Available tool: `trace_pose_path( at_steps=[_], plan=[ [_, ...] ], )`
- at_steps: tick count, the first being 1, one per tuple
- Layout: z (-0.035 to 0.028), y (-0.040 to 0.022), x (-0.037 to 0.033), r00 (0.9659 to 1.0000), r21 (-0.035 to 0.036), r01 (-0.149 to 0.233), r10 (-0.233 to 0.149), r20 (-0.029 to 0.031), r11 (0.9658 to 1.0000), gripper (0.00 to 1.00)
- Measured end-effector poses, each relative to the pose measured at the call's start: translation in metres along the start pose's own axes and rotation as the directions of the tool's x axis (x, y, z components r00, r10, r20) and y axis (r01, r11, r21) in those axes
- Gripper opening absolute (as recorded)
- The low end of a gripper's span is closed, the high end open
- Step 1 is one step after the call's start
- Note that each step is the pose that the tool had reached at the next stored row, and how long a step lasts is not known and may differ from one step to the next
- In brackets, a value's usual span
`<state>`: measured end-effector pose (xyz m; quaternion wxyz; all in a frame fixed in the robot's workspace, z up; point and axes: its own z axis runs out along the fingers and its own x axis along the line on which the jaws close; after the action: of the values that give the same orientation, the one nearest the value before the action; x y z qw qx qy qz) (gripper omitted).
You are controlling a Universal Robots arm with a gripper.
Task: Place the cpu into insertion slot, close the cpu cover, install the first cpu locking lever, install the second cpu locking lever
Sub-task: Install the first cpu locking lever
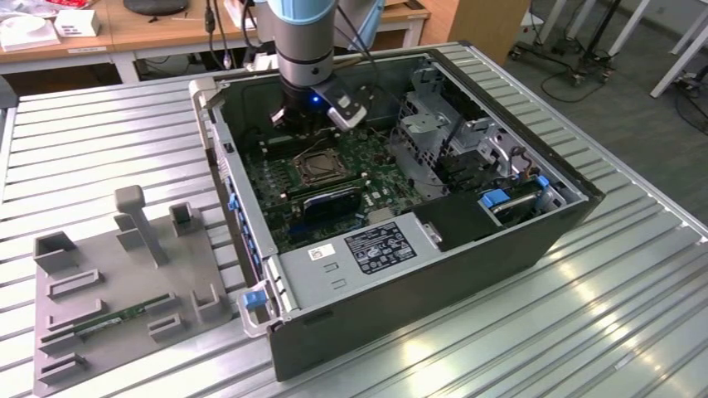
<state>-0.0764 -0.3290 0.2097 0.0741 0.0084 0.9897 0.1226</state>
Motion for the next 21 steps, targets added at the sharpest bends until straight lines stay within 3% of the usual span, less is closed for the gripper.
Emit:
trace_pose_path(
  at_steps=[10, 21],
  plan=[
    [0.0035, -0.0007, -0.0045, 1.0000, 0.0000, 0.000, 0.000, 0.0000, 1.0000, 0.11],
    [0.0105, -0.0024, -0.0043, 1.0000, 0.0000, 0.000, 0.000, 0.0000, 1.0000, 0.11]
  ],
)
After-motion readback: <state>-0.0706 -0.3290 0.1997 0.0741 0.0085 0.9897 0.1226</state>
